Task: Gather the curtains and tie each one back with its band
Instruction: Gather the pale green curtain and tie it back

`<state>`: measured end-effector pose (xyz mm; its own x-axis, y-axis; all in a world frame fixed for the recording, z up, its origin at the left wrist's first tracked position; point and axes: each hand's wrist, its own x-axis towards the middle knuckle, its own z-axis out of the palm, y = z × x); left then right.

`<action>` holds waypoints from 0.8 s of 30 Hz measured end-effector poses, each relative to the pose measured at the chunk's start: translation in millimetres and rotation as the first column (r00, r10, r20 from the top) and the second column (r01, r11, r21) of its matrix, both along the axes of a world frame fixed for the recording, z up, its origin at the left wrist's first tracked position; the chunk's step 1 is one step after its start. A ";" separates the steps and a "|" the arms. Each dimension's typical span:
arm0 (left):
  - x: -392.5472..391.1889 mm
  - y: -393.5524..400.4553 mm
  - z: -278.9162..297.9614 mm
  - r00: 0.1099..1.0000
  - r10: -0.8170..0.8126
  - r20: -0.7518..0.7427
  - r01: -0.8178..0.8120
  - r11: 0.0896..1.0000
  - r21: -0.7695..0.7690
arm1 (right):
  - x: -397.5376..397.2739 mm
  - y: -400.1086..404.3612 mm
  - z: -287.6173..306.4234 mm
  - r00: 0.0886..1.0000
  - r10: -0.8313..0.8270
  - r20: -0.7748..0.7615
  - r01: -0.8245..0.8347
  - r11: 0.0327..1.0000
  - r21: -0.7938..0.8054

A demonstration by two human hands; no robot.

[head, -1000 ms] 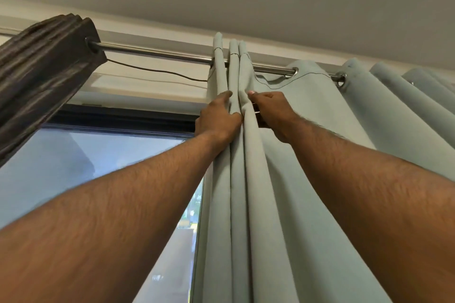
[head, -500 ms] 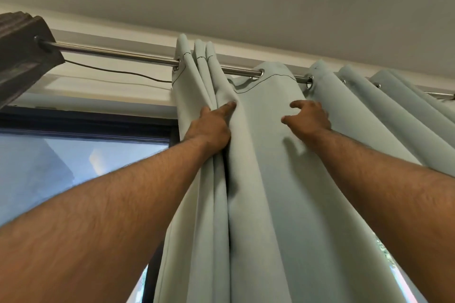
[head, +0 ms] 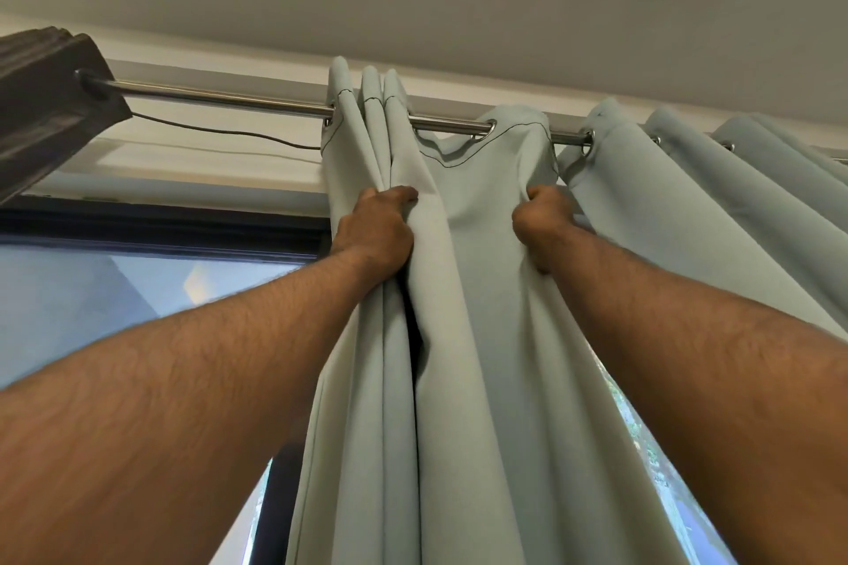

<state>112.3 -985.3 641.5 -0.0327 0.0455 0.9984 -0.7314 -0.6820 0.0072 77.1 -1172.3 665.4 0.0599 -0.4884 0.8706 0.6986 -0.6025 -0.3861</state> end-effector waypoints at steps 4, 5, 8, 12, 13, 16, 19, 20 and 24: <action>-3.8 18.6 3.5 0.998 -0.039 0.040 0.040 0.999 -0.034 | -11.6 69.5 19.4 0.974 0.225 -0.032 -0.227 0.962 -0.151; -4.4 25.7 3.7 0.995 -0.059 0.082 0.063 0.997 -0.048 | -13.3 93.7 21.5 0.948 0.307 -0.080 -0.317 0.916 -0.246; -5.3 53.8 3.8 0.974 -0.111 0.196 0.147 0.972 -0.181 | -15.8 159.8 15.5 0.852 0.486 -0.193 -0.520 0.750 -0.408; -2.4 95.1 0.6 0.976 -0.170 0.136 0.204 0.934 -0.293 | -2.6 185.4 12.4 0.798 0.580 -0.166 -0.595 0.711 -0.375; -1.7 102.3 -1.8 0.980 -0.167 0.110 0.192 0.941 -0.279 | 2.2 185.2 10.8 0.782 0.602 -0.163 -0.616 0.702 -0.359; 2.7 113.1 -6.2 0.990 -0.105 0.096 0.120 0.980 -0.157 | 7.8 182.4 2.2 0.720 0.673 -0.171 -0.690 0.669 -0.277; 7.0 116.5 -8.3 0.992 -0.102 0.078 0.103 0.995 -0.015 | 8.1 177.4 -2.4 0.789 0.599 -0.138 -0.610 0.739 -0.286; 7.8 116.0 -7.6 0.995 -0.087 0.050 0.087 0.996 0.004 | 7.1 175.2 -3.7 0.838 0.532 -0.118 -0.541 0.785 -0.303; 7.8 110.3 -2.9 0.998 -0.029 -0.051 0.026 0.998 -0.048 | -1.3 158.4 -3.4 0.994 0.110 -0.009 -0.109 0.956 -0.273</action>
<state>120.2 -875.0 638.6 0.0213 0.0930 0.9954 -0.7477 -0.6595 0.0776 75.8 -1013.9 662.0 0.0939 -0.2229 0.9703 0.7679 -0.6040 -0.2131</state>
